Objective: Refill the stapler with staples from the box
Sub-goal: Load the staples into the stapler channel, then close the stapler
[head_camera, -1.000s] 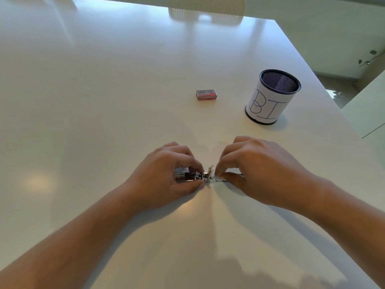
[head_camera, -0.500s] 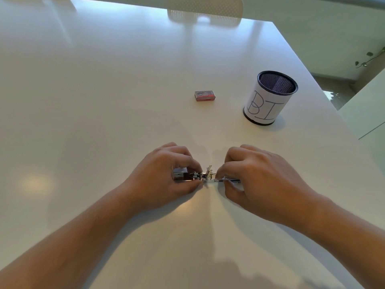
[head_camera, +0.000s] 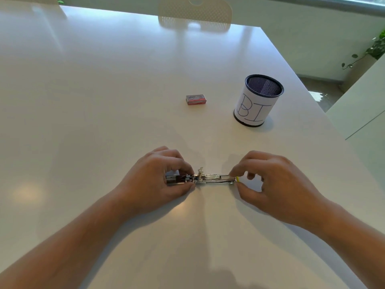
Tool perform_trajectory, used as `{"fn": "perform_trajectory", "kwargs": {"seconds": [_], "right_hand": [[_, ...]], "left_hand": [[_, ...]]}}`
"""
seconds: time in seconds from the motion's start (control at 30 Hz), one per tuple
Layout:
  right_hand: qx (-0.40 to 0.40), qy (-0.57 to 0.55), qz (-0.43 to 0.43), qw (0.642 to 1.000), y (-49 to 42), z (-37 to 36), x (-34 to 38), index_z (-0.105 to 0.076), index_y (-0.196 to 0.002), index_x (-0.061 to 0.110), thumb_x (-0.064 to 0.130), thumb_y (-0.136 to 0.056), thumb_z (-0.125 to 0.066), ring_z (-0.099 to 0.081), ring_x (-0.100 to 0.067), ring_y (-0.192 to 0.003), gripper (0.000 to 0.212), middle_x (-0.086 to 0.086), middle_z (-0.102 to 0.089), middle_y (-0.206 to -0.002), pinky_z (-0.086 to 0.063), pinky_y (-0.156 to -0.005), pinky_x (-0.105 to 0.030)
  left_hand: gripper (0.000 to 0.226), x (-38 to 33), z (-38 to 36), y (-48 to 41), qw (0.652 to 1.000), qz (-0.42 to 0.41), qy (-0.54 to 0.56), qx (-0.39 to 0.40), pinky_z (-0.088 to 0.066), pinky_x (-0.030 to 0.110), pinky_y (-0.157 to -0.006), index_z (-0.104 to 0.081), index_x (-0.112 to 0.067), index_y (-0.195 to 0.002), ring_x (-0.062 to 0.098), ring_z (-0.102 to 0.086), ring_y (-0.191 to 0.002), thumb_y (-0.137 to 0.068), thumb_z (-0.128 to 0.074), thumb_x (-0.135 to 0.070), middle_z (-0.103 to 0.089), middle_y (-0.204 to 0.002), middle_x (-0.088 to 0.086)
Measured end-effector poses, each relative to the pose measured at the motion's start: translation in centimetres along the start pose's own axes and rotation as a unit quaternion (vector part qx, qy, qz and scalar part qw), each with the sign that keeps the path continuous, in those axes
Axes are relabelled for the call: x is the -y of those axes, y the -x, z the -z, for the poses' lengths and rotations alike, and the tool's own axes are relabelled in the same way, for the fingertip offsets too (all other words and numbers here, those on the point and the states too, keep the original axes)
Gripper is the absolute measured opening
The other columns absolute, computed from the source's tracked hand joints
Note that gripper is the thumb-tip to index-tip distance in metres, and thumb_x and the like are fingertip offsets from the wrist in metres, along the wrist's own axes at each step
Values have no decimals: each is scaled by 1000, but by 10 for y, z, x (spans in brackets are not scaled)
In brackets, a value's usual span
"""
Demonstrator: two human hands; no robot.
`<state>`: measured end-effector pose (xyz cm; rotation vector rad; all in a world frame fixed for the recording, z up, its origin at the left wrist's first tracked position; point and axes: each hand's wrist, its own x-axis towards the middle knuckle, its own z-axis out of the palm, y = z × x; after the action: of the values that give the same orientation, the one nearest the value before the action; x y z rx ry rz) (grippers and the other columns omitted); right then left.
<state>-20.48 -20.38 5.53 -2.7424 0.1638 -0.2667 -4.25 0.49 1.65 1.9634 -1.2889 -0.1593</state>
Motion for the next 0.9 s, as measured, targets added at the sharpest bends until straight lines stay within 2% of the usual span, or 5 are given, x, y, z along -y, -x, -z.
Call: {"fn": "perform_trajectory", "kwargs": {"seconds": [0.13,0.23,0.33,0.5,0.9], "right_hand": [[9,-42,-46,998,-1,-11,-11,-68,-102,37,45,-73,-69,-58,-3,-81,30,22,-60,-94,-45,-71,-18],[-6,-63,-53,997,-2,-20,-14,-75,-96,35,36,-77,-73,-57,-9,-79,19,17,-62,-89,-41,-66,-14],[-26,-82,-60,994,-2,-24,-16,-77,-92,35,32,-77,-75,-56,-11,-77,15,16,-63,-85,-39,-63,-10],[-58,-107,-65,990,1,-31,-18,-78,-92,32,29,-77,-79,-52,-8,-71,16,12,-63,-84,-37,-63,-17],[-76,-129,-51,987,3,-35,-20,-75,-94,35,33,-78,-74,-53,-8,-71,16,16,-62,-86,-41,-65,-23]], "left_hand": [[21,-1,0,1,1000,-3,-10,-11,-49,25,-76,-71,-32,-93,7,-60,-89,-73,-77,-35,-66,-83,-19],[28,-1,1,2,1000,-3,-4,-13,-43,15,-77,-63,-33,-97,-1,-59,-89,-73,-76,-33,-64,-95,-21],[23,-4,0,2,999,-27,-19,4,-44,21,-77,-64,-32,-99,-2,-57,-87,-79,-74,-30,-64,-90,-21],[27,-10,-1,0,991,-72,-99,44,-49,39,-79,-69,-32,-116,19,-61,-88,-93,-58,-21,-67,-101,-7],[47,-27,-7,-1,964,-91,-236,88,-44,35,-78,-57,-40,-131,23,-53,-87,-93,-46,-15,-57,-102,-1]]}}
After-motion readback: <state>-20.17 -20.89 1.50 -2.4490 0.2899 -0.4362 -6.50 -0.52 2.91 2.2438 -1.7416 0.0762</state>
